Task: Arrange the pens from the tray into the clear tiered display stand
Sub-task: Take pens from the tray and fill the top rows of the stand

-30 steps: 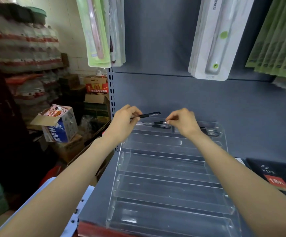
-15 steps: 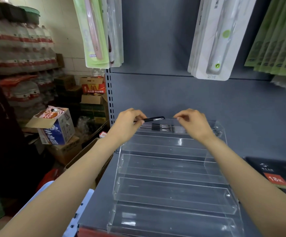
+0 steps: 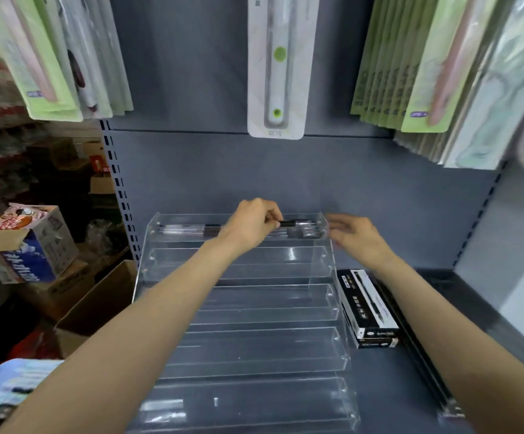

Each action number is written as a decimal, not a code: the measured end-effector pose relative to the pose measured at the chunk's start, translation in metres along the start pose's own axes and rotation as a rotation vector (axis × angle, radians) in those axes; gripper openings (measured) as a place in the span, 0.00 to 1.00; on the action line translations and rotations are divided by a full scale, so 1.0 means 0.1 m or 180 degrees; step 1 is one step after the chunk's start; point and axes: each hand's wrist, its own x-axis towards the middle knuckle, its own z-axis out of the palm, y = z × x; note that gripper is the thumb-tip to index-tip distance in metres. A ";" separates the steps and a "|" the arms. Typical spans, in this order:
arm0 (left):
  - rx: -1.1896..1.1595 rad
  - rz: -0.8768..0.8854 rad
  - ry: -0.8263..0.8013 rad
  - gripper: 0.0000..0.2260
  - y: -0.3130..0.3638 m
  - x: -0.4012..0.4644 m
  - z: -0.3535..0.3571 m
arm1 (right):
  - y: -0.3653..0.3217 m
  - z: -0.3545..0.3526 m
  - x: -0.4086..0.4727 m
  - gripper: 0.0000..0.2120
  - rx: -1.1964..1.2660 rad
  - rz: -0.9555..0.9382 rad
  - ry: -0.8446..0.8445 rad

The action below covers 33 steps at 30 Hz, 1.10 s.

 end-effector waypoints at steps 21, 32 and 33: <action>0.0437 -0.0055 -0.0195 0.14 0.02 0.00 0.17 | 0.04 0.08 -0.10 0.20 -0.0589 -0.0530 0.0141; 0.0395 -0.0197 0.1223 0.03 -0.38 -1.00 -0.52 | -0.74 0.84 -0.41 0.13 -0.0666 -0.1430 0.0137; 0.0400 -0.0287 0.1265 0.03 -0.49 -1.17 -0.61 | -0.85 0.99 -0.46 0.12 -0.0636 -0.1479 0.0094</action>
